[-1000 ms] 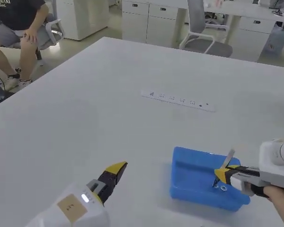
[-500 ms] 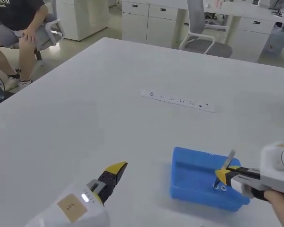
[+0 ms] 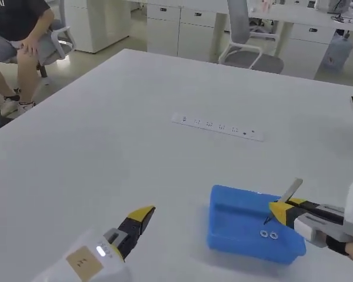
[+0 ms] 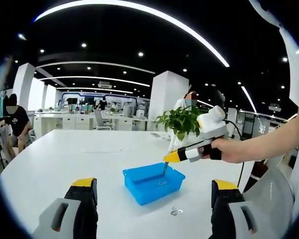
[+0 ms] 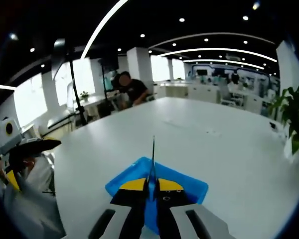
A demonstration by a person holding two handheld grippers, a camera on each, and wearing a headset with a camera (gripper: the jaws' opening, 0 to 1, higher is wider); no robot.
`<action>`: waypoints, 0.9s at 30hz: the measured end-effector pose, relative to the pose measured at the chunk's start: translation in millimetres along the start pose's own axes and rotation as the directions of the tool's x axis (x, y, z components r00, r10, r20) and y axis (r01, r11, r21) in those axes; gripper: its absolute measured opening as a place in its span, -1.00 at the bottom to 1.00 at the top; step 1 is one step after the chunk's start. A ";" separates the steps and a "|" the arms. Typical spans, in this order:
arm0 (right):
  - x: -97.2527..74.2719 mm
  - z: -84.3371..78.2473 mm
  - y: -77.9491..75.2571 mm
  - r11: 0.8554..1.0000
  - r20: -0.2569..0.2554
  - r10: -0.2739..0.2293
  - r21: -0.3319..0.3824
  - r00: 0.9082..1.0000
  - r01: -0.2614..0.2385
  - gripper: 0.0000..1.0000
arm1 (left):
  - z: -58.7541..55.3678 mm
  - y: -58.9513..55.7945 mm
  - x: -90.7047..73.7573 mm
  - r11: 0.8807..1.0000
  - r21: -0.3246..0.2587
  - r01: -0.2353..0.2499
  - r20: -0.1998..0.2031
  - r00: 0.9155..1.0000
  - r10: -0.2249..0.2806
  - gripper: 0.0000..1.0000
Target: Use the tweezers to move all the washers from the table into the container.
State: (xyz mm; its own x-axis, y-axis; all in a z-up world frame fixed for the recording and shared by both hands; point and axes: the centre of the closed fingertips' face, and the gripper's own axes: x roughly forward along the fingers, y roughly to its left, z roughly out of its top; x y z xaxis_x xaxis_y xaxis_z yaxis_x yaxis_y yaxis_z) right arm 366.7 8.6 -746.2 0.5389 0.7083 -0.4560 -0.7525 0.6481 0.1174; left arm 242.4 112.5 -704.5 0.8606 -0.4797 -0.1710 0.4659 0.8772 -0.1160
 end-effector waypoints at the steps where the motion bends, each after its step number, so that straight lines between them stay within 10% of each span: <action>1: -2.1 0.0 2.3 1.000 0.002 0.004 0.003 1.000 -0.004 -0.93 | -0.1 0.1 0.1 1.000 -0.001 0.001 0.000 1.000 -0.001 0.94; 27: -13.7 -82.5 64.8 0.987 -0.125 0.113 0.124 0.986 -0.098 -0.93 | -3.5 -4.2 0.8 1.000 -0.005 0.029 -0.014 0.999 -0.029 0.92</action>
State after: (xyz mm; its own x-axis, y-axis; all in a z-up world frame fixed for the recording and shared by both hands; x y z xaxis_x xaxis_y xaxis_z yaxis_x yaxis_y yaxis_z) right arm 279.3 17.8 -805.1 0.3987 0.7368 -0.5461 -0.7489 0.6053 0.2699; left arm 240.4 108.4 -707.5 0.8437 -0.5052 -0.1816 0.4897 0.8628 -0.1254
